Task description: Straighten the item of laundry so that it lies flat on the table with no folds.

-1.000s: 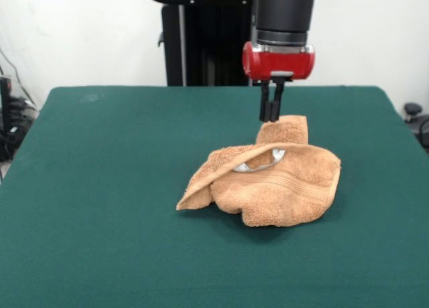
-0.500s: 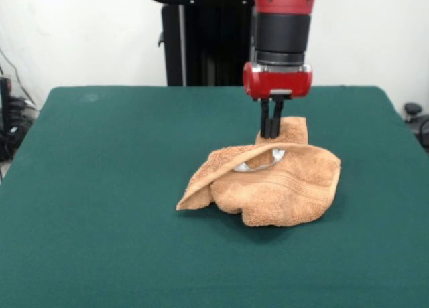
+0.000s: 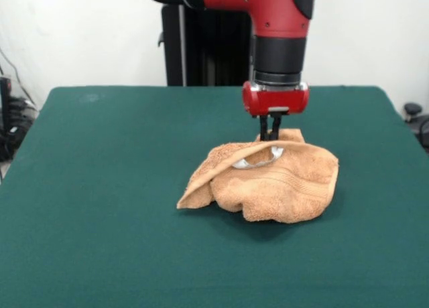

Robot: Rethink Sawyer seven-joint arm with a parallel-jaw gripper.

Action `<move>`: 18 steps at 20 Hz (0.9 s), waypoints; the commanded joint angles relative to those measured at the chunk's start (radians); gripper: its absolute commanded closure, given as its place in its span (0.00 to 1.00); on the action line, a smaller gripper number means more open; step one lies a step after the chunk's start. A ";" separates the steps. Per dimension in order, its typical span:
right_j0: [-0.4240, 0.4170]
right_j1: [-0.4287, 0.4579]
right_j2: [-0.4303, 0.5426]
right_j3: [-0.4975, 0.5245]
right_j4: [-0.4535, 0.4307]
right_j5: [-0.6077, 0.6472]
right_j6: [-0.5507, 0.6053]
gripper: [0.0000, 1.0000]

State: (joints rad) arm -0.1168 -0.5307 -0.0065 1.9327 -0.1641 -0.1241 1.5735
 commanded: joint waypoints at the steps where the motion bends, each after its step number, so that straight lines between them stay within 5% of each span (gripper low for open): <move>1: -0.001 0.042 0.041 -0.075 -0.005 -0.017 0.146 1.00; 18: 0.016 0.020 0.051 -0.195 0.025 0.117 0.107 1.00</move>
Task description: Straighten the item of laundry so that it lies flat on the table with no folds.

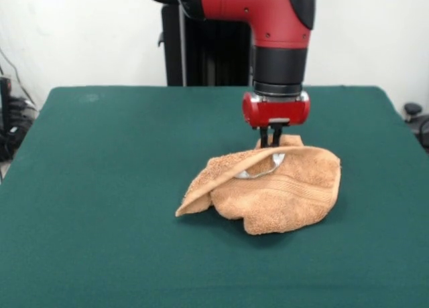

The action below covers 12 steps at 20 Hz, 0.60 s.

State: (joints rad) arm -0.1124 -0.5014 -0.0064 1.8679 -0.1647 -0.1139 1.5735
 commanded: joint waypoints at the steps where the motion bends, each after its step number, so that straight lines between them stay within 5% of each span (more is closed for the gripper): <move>1: 0.013 -0.008 0.050 -0.137 0.026 0.111 0.106 1.00; 12: 0.026 -0.007 0.053 -0.197 0.033 0.155 0.108 1.00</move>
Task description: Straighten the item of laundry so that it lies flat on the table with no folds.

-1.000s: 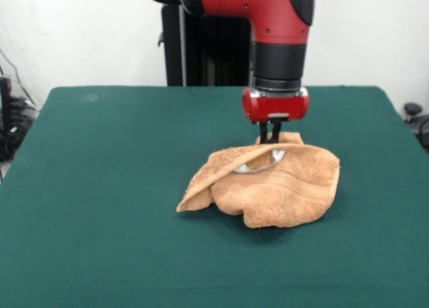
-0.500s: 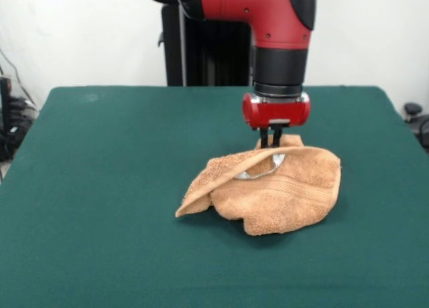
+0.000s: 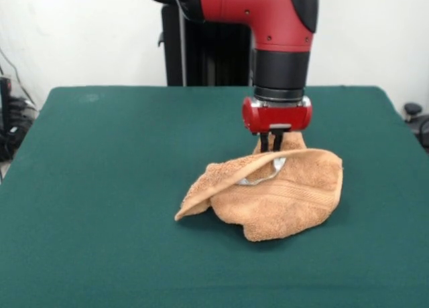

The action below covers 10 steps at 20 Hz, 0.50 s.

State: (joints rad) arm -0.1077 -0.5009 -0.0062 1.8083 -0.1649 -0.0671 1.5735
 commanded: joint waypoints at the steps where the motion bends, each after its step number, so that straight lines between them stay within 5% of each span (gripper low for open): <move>1: 0.025 -0.003 0.052 -0.149 0.035 0.111 0.107 1.00; 10: 0.004 0.059 0.090 -0.237 0.020 0.119 0.092 1.00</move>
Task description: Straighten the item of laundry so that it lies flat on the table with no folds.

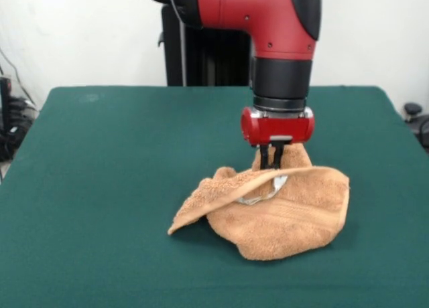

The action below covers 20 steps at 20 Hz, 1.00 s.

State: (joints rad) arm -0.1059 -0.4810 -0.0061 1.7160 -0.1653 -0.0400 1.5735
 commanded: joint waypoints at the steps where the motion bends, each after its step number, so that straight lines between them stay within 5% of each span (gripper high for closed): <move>1: 0.002 0.040 0.093 -0.148 0.018 0.093 0.092 1.00; 20: 0.003 0.091 0.119 -0.216 0.034 0.052 0.141 1.00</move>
State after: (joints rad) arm -0.1101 -0.4334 -0.0016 1.5677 -0.1655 -0.0398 1.5735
